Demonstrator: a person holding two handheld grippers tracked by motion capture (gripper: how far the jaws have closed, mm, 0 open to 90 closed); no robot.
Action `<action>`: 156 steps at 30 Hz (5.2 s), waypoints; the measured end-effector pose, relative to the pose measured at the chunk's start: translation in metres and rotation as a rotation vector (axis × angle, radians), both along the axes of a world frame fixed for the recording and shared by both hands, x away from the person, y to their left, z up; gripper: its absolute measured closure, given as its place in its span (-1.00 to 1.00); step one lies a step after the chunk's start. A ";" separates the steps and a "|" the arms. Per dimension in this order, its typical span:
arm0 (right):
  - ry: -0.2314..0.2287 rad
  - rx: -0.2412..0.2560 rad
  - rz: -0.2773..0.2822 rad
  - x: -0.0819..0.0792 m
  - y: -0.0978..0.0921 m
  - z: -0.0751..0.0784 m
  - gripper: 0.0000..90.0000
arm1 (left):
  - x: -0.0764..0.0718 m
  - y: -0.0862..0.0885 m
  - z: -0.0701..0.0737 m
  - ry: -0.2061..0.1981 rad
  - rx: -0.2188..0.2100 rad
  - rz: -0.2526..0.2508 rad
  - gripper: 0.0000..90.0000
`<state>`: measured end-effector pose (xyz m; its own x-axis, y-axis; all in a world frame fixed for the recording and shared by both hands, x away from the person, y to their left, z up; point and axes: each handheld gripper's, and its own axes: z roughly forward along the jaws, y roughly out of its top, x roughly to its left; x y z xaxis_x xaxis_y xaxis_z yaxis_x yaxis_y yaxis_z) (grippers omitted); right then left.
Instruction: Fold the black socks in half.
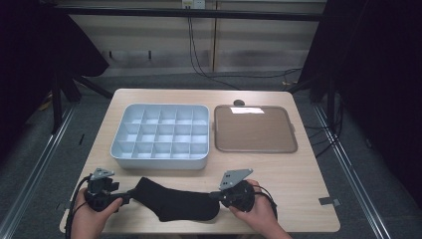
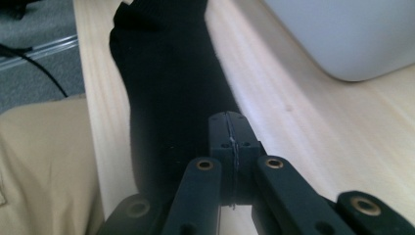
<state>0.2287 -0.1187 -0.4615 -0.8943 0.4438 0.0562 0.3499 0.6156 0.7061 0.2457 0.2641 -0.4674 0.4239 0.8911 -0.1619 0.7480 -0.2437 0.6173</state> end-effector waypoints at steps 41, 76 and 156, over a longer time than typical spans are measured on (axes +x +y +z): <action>0.062 -0.066 0.065 -0.007 0.023 -0.028 1.00 | 0.014 -0.018 -0.003 0.082 0.009 -0.047 0.76; 0.090 -0.033 0.022 0.000 0.026 -0.030 1.00 | 0.010 -0.039 0.043 0.004 -0.001 -0.140 0.81; 0.101 0.013 -0.030 0.008 0.020 -0.016 1.00 | 0.013 -0.113 0.042 0.033 0.005 -0.354 0.83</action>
